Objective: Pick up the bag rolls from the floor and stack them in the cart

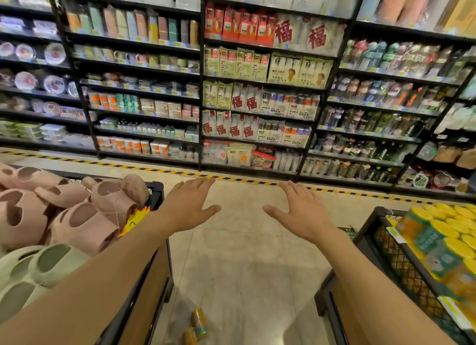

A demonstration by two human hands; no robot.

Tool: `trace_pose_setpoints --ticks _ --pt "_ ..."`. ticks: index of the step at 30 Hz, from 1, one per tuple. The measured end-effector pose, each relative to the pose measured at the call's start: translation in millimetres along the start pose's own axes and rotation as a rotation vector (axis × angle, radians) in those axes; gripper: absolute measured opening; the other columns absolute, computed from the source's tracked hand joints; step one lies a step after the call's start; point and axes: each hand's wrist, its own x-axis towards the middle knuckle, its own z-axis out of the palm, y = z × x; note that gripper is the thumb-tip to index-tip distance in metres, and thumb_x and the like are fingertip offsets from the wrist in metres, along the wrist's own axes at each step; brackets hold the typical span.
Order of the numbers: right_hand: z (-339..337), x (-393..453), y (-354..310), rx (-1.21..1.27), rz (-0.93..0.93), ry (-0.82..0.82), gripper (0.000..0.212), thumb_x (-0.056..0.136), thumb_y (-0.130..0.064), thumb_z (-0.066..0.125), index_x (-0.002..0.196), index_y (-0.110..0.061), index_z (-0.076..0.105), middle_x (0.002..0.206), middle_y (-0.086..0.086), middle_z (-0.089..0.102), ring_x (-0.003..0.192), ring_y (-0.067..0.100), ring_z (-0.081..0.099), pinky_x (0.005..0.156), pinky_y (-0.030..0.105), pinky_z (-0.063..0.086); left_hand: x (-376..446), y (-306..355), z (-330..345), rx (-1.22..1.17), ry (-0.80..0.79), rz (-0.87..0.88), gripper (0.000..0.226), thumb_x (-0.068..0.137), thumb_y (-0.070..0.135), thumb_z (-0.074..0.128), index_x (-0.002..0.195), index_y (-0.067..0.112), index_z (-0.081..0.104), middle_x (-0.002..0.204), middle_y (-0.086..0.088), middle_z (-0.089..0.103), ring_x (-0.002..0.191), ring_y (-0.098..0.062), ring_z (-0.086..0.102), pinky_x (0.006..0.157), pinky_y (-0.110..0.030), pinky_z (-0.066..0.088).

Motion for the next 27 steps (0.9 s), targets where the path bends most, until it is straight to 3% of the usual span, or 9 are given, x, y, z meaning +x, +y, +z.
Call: trace_pose_setpoints --ticks 4,8,20,27 --pt "50 33 11 -0.006 0.008 -0.059 0.090 0.089 -0.081 0.035 0.160 -0.028 0.019 0.169 0.001 0.017 0.156 0.023 0.011 0.126 0.049 0.011 24 -10 51 -0.022 -0.011 -0.047 0.080 0.097 0.063 0.043 0.160 0.023 0.016 0.164 -0.001 0.027 0.150 -0.023 0.028 0.122 -0.045 0.025" --pt "138 63 19 0.002 -0.004 -0.113 0.089 0.090 -0.079 0.037 0.161 -0.028 0.017 0.169 0.001 0.015 0.156 0.024 0.010 0.126 0.048 0.011 40 -29 147 -0.064 -0.013 -0.088 0.080 0.096 0.064 0.044 0.160 0.023 0.017 0.163 -0.001 0.029 0.148 -0.023 0.030 0.121 -0.045 0.028" --pt "592 84 56 0.069 -0.093 -0.054 0.091 0.086 -0.081 0.041 0.158 -0.028 0.025 0.166 0.001 0.025 0.154 0.025 0.020 0.124 0.049 0.019 5 -102 574 -0.142 -0.045 -0.189 0.080 0.096 0.061 0.048 0.160 0.022 0.018 0.163 -0.005 0.030 0.147 -0.025 0.033 0.116 -0.041 0.032" --pt "786 62 88 0.074 -0.102 -0.074 0.092 0.089 -0.074 0.050 0.157 -0.017 0.029 0.162 0.010 0.034 0.149 0.029 0.031 0.120 0.046 0.027 -57 -150 765 -0.162 -0.100 -0.255 0.082 0.094 0.062 0.052 0.159 0.026 0.018 0.164 -0.003 0.027 0.149 -0.025 0.029 0.117 -0.043 0.030"
